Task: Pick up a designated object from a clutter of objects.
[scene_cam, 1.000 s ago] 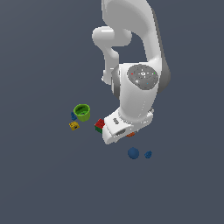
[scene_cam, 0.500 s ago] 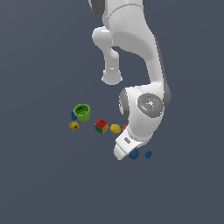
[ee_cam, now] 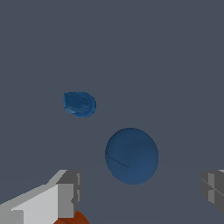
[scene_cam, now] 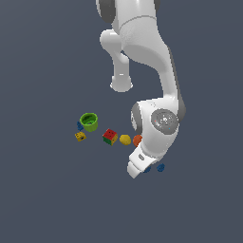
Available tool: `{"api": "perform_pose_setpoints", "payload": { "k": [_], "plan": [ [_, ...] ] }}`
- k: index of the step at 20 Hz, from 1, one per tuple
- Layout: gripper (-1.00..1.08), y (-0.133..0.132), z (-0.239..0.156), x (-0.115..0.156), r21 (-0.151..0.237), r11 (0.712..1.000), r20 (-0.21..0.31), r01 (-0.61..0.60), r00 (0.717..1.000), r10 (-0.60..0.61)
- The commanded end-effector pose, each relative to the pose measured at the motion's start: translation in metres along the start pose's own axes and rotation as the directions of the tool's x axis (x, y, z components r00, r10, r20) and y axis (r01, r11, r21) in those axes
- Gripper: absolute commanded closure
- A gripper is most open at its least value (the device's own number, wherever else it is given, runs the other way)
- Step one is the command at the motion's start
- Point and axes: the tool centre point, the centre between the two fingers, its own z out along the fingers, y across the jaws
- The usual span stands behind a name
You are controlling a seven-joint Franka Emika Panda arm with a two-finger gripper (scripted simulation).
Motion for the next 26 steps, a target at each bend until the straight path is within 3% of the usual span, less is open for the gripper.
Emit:
{"api": "perform_pose_setpoints", "payload": {
  "k": [1,16,17,26],
  "plan": [
    [-0.92,0.000,0.001,0.000,0.000,1.000,0.000,0.000,1.000,0.000],
    [-0.92,0.000,0.051,0.001,-0.001,1.000,-0.002,0.003,1.000,-0.003],
    [1.08,0.000,0.051,0.001,-0.001,1.000,-0.002,0.003,1.000,-0.003],
    [1.08,0.000,0.051,0.001,-0.001,1.000,-0.002,0.003,1.000,-0.003]
  ]
}}
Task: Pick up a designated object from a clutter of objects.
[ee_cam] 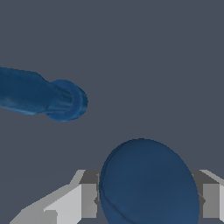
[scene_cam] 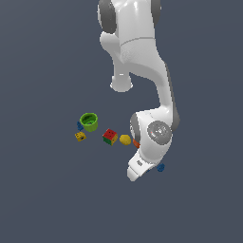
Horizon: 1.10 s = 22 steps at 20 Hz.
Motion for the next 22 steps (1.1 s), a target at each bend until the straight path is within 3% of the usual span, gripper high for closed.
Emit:
{"api": "perform_pose_setpoints", "payload": {
  "k": [1,11,22],
  "plan": [
    [1.08,0.000,0.000,0.000,0.000,1.000,0.000,0.000,1.000,0.000],
    [1.08,0.015,-0.029,-0.013,0.000,1.000,0.000,0.000,1.000,0.000],
    [1.08,0.068,-0.128,-0.055,0.001,1.000,-0.001,0.001,1.000,-0.001]
  ]
}}
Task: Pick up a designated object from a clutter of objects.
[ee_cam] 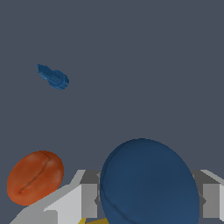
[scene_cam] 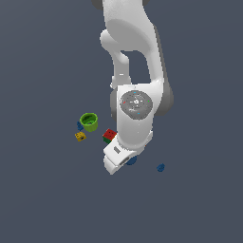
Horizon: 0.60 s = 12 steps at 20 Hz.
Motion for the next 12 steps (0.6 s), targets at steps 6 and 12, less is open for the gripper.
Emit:
{"api": "perform_pose_setpoints", "payload": {
  "k": [6,12],
  "plan": [
    [1.08,0.042,-0.079,-0.033,0.000,1.000,-0.002,0.001,1.000,-0.001],
    [1.08,0.075,-0.140,-0.058,0.000,1.000,-0.002,0.001,1.000,-0.001]
  ]
}}
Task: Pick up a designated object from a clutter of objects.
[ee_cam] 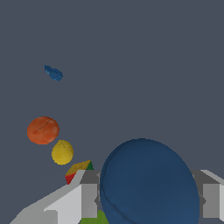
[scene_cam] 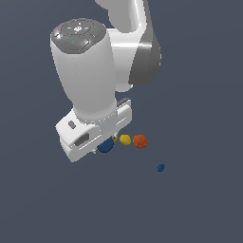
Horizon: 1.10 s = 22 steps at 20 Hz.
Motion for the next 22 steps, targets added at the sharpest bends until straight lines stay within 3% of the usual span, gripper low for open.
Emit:
{"api": "perform_pose_setpoints", "payload": {
  "k": [1,12,22],
  "plan": [
    [1.08,0.013,-0.026,-0.010,0.000,1.000,0.000,0.001,1.000,-0.001],
    [1.08,0.065,-0.118,-0.046,0.000,1.000,0.000,0.001,1.000,-0.001],
    [1.08,0.092,-0.162,-0.062,-0.001,1.000,0.001,0.000,1.000,0.000]
  ]
}}
